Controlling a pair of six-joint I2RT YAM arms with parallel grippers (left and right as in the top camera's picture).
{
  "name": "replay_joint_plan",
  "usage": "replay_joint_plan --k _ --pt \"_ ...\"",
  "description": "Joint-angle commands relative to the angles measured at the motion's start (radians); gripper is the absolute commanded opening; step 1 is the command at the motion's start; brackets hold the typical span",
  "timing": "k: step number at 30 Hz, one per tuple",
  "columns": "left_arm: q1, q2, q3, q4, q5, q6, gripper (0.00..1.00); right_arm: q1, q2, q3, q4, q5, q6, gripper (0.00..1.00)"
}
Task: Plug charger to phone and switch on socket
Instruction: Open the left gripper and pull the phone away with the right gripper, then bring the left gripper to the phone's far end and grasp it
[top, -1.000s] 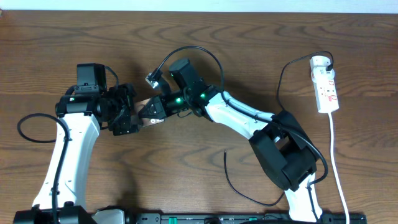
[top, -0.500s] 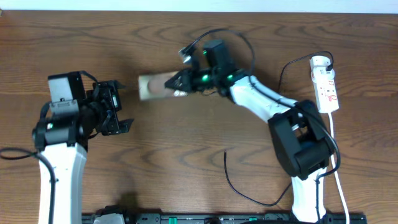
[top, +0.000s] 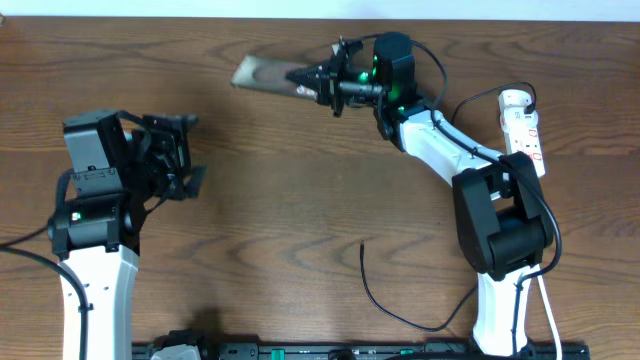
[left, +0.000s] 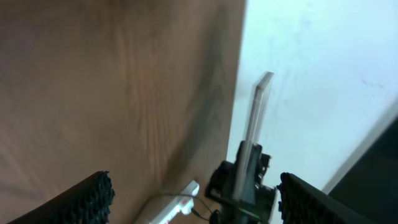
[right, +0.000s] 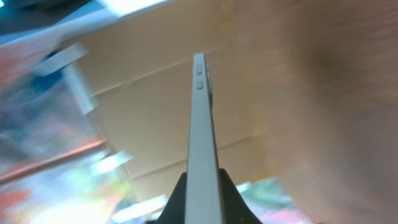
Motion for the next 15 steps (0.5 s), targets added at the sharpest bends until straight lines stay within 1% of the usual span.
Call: replay_joint_plan --k 1,2,4,10,15 --pt "0.005 0.006 -0.001 0.058 -0.031 0.104 0.83 0.032 -0.015 0.023 0.166 -0.049 0.307 0.01" --pt "0.005 0.011 -0.001 0.103 -0.038 0.104 0.83 0.046 -0.016 0.023 0.239 -0.032 0.307 0.01" --pt "0.005 0.019 -0.001 0.154 -0.037 0.104 0.83 0.060 -0.016 0.023 0.267 -0.032 0.307 0.01" --pt "0.005 0.068 -0.001 0.284 -0.037 0.041 0.83 0.102 -0.016 0.023 0.269 -0.032 0.307 0.01" --pt "0.005 0.110 -0.001 0.330 -0.035 0.036 0.83 0.133 -0.016 0.023 0.269 -0.032 0.307 0.01"
